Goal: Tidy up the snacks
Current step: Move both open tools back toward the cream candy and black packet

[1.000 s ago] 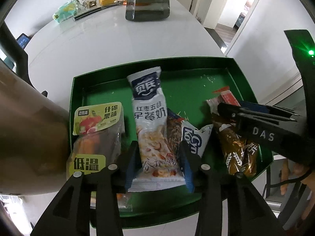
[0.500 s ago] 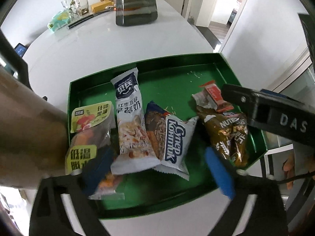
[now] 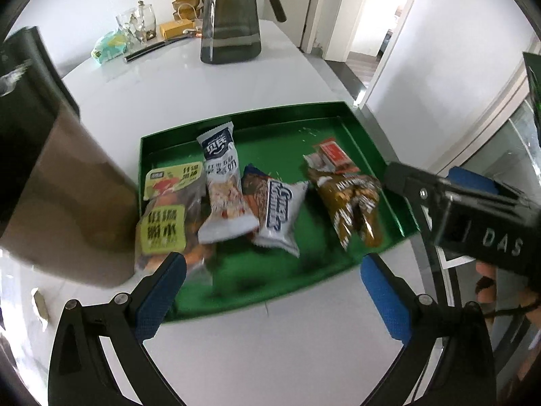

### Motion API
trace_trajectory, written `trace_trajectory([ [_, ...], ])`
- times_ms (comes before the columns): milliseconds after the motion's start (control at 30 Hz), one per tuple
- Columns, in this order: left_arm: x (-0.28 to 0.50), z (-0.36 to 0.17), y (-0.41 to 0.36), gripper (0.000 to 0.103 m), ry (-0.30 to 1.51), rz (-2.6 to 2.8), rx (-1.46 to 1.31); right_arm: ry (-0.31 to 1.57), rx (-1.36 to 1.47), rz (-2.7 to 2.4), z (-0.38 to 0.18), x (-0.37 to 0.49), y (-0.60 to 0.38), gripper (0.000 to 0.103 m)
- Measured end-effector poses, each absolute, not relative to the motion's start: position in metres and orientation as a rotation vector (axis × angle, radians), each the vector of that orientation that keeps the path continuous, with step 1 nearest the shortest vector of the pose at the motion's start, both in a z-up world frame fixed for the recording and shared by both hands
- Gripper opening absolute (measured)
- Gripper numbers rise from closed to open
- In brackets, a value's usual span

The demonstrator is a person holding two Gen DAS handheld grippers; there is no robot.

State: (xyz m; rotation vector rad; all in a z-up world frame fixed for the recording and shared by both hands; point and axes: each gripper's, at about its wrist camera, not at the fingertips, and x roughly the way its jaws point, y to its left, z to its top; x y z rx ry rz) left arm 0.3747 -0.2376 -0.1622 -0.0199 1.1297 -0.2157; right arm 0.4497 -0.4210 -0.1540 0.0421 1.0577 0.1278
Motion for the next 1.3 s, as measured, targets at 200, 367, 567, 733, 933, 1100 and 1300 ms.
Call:
trace_trajectory([
  [200, 0.334, -0.147, -0.21, 0.101, 1.106, -0.215, -0.038, 1.02, 0.015, 0.154, -0.138, 0.416, -0.404, 0.103],
  [367, 0.294, -0.143, -0.169, 0.101, 1.108, -0.181, -0.041, 1.018, 0.009, 0.192, -0.135, 0.386, -0.376, 0.103],
  [567, 0.257, -0.151, -0.103, 0.101, 1.133, -0.135, -0.078, 1.015, -0.006, 0.212, -0.134, 0.355, -0.331, 0.103],
  [733, 0.229, -0.16, -0.056, 0.101, 1.139, -0.131, -0.095, 1.026, -0.038, 0.235, -0.135, 0.328, -0.273, 0.103],
  [933, 0.202, -0.166, -0.012, 0.101, 1.136, -0.139, -0.108, 1.034, -0.059, 0.269, -0.137, 0.304, -0.21, 0.103],
  [1100, 0.189, -0.169, 0.025, 0.101, 1.133, -0.142, -0.138, 1.043, -0.069, 0.288, -0.14, 0.285, -0.168, 0.103],
  [1300, 0.184, -0.186, 0.055, 0.101, 1.139, -0.147, -0.142, 1.06, -0.082, 0.277, -0.148, 0.268, -0.135, 0.103],
])
